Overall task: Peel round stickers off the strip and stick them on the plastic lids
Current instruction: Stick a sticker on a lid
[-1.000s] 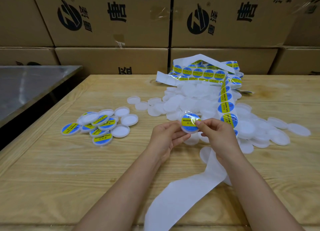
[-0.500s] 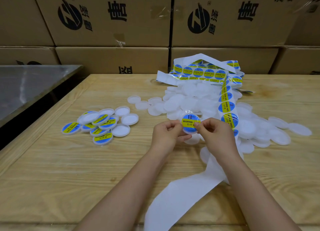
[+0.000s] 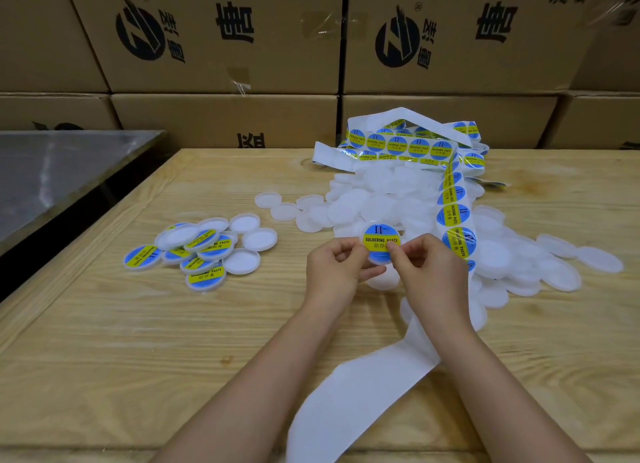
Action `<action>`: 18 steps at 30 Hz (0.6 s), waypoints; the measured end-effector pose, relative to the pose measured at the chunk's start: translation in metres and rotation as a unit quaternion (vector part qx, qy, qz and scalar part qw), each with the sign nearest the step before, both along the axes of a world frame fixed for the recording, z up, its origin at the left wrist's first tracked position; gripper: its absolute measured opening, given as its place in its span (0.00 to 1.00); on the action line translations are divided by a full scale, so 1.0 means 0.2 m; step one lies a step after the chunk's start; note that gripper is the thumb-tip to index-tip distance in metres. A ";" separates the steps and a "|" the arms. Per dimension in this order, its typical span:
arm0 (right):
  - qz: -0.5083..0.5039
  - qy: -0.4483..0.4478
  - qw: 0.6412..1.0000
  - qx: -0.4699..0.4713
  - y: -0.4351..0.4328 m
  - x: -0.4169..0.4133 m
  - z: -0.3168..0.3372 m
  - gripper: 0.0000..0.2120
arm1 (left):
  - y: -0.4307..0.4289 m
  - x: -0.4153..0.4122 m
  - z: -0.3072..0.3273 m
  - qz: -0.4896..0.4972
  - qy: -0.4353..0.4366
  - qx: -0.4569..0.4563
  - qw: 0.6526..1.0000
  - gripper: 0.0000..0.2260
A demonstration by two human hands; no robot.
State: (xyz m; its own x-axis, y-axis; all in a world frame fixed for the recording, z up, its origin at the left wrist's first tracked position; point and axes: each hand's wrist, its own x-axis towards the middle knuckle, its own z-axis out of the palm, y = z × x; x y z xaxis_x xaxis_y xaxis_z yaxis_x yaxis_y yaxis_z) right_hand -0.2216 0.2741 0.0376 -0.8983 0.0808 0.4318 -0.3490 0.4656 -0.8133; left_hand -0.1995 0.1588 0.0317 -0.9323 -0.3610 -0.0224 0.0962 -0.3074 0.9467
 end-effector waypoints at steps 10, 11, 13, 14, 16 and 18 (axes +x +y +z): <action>0.020 0.012 0.993 -0.115 -0.05 0.00 -0.02 0.17 | 0.01 0.01 0.04 -0.045 0.013 0.120 0.992 0.08; 0.023 0.013 0.993 -0.115 -0.05 0.00 -0.02 0.11 | 0.01 0.01 0.04 -0.054 0.016 0.124 0.991 0.08; 0.006 0.017 0.992 -0.121 -0.04 0.00 -0.02 0.01 | 0.01 0.02 0.04 -0.071 0.023 0.124 0.989 0.08; -0.011 0.020 0.991 -0.130 -0.04 0.00 -0.02 0.05 | 0.01 0.02 0.04 -0.083 0.029 0.116 0.989 0.07; -0.035 0.013 0.989 -0.143 -0.02 -0.02 -0.01 0.09 | 0.02 0.03 0.03 -0.108 0.044 0.094 0.989 0.06; -0.057 0.006 0.987 -0.147 -0.01 -0.03 0.00 0.12 | 0.03 0.04 0.03 -0.118 0.050 0.068 0.989 0.06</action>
